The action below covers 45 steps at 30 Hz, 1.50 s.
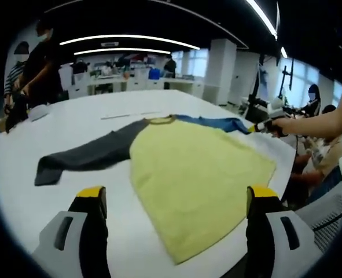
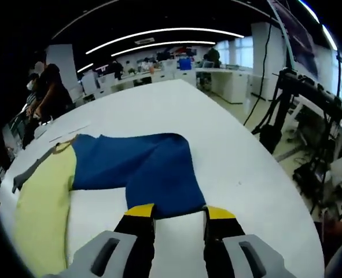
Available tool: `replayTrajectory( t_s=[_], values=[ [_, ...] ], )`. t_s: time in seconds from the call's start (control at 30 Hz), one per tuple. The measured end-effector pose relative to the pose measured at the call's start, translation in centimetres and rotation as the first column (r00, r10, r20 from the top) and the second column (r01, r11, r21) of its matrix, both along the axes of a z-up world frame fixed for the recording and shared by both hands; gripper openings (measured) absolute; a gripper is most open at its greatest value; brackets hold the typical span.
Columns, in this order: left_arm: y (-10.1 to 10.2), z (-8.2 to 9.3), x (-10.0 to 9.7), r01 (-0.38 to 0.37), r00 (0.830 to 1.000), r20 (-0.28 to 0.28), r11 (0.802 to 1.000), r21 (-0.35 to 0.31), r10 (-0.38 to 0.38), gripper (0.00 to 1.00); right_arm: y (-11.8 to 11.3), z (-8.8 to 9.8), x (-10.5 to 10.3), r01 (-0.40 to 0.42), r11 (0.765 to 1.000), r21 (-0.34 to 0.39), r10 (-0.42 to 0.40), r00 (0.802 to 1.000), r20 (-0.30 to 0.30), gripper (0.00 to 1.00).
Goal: Fold the garment on the visible template until the final outline fits inside the template.
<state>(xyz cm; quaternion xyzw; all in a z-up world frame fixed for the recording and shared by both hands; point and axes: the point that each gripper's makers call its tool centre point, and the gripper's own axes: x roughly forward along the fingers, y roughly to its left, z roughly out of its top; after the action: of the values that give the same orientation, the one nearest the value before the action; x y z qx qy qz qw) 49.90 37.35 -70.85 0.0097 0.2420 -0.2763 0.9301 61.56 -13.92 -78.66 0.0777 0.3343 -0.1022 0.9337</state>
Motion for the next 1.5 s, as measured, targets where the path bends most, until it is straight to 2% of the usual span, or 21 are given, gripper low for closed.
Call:
replayTrajectory(
  t_s=[0.2, 0.33, 0.6, 0.7, 0.97, 1.13, 1.2, 1.23, 1.3, 1.37, 1.5],
  values=[
    [0.2, 0.0, 0.1, -0.001, 1.000, -0.002, 1.000, 0.010, 0.001, 0.97, -0.5, -0.1, 0.7, -0.015, 0.998, -0.058, 0.016, 1.000, 0.011, 0.18],
    [0.3, 0.0, 0.1, -0.006, 1.000, -0.004, 1.000, 0.012, 0.006, 0.96, -0.4, 0.1, 0.8, -0.016, 0.998, -0.056, 0.018, 0.999, 0.037, 0.12],
    [0.4, 0.0, 0.0, -0.014, 1.000, -0.011, 1.000, 0.020, 0.014, 0.94, 0.0, 0.1, 1.4, -0.035, 0.998, -0.049, 0.037, 0.998, 0.049, 0.00],
    [0.4, 0.2, 0.0, -0.017, 1.000, -0.004, 1.000, 0.015, 0.017, 0.94, 0.0, 0.3, 1.2, -0.053, 0.997, -0.061, 0.056, 0.998, 0.036, 0.00],
    [0.3, 0.4, 0.2, -0.018, 1.000, 0.010, 1.000, 0.012, 0.017, 0.95, -0.8, 2.2, 1.3, -0.068, 0.996, -0.059, 0.071, 0.996, 0.056, 0.00],
    [0.2, 0.4, 0.1, -0.012, 1.000, 0.010, 1.000, 0.016, 0.012, 0.95, -1.9, 3.6, 1.1, -0.056, 0.996, -0.075, 0.061, 0.996, 0.063, 0.00],
    [0.2, 0.4, 0.1, -0.011, 1.000, 0.010, 1.000, 0.016, 0.011, 0.95, -2.1, 3.5, 1.2, -0.052, 0.995, -0.086, 0.057, 0.996, 0.065, 0.00],
    [0.2, 0.4, 0.2, -0.014, 1.000, 0.013, 1.000, 0.016, 0.014, 0.95, -3.0, 4.7, 1.0, -0.050, 0.994, -0.095, 0.057, 0.996, 0.069, 0.00],
    [0.2, 0.5, 0.3, -0.015, 1.000, 0.019, 1.000, 0.013, 0.015, 0.96, -3.7, 5.2, 0.9, -0.048, 0.994, -0.102, 0.055, 0.996, 0.067, 0.00],
    [0.1, 0.6, 0.3, -0.016, 1.000, 0.021, 1.000, 0.010, 0.016, 0.96, -3.8, 4.7, 0.9, -0.047, 0.992, -0.116, 0.055, 0.997, 0.063, 0.00],
    [0.2, 0.7, 0.3, -0.013, 1.000, 0.025, 1.000, 0.017, 0.013, 0.96, -6.0, 5.7, 0.9, -0.043, 0.989, -0.141, 0.050, 0.998, 0.046, 0.00]
  ],
)
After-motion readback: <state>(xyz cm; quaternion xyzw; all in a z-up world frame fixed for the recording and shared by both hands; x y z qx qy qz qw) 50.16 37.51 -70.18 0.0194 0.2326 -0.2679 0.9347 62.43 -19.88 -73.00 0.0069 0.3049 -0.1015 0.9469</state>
